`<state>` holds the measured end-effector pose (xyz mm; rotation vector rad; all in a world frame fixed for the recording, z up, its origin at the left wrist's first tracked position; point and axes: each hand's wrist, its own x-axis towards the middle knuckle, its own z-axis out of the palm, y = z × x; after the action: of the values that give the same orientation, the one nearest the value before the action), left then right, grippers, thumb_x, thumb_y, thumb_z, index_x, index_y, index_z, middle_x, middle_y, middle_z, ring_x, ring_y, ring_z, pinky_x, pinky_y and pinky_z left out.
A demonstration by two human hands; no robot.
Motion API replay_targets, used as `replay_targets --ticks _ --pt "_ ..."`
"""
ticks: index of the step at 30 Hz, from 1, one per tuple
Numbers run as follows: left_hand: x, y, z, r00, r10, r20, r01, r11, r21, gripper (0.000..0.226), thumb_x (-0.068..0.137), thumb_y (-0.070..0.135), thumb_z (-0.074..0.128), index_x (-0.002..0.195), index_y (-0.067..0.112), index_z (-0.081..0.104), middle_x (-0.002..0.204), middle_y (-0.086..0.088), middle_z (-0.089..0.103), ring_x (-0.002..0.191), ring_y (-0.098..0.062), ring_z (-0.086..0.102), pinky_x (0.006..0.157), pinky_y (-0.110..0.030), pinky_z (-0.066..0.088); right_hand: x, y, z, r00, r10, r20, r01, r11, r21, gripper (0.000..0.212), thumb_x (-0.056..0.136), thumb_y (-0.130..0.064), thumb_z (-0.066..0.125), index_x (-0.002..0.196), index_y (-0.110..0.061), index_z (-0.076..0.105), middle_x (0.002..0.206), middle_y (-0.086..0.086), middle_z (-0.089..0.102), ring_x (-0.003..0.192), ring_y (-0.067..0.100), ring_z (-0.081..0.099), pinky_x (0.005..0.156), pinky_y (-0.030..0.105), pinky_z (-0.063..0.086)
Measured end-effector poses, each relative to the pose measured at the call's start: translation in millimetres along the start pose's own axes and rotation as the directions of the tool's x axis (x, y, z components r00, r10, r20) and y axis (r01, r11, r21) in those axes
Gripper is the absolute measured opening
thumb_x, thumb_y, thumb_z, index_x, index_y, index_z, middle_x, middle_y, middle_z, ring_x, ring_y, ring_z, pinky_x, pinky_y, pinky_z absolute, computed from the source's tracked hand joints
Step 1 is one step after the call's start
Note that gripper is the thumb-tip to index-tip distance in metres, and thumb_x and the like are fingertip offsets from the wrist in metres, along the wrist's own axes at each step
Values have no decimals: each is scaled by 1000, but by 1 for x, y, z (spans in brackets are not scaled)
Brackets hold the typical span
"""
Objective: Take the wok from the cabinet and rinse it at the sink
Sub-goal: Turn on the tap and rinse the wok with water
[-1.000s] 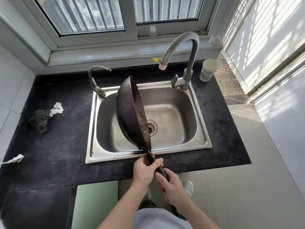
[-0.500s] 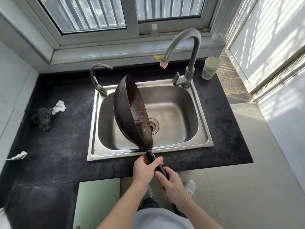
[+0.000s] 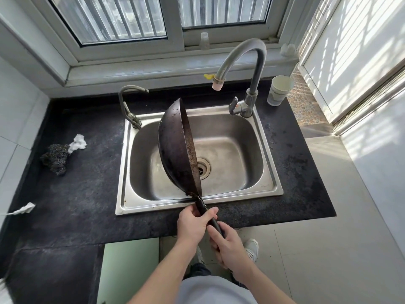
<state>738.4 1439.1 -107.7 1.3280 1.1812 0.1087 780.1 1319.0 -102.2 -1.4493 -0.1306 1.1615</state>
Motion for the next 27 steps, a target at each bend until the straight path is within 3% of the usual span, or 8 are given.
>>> replay_targets --ticks 12,20,27 --pt "1 2 1 1000 -19 -17 20 999 26 24 68 40 86 75 20 73 72 6 78 74 -9 75 85 -42 59 0 -2 1 999 33 11 -34 998 43 17 101 -20 55 86 -10 53 59 1 43 35 5 35 30 16 29" --pt "1 7 3 999 -26 -46 28 999 46 26 65 41 87 71 20 73 70 5 78 75 -14 75 83 -45 59 1 1 0 997 80 10 -81 993 90 18 101 -26 56 87 -15 55 59 -1 45 37 9 34 29 16 28" --pt "-3 9 0 999 -15 -38 18 996 89 25 69 41 85 72 20 73 68 8 78 73 -8 74 84 -41 59 1 5 3 999 46 -1 -46 996 76 19 100 -28 57 84 -17 56 58 -2 46 36 9 33 30 17 30"
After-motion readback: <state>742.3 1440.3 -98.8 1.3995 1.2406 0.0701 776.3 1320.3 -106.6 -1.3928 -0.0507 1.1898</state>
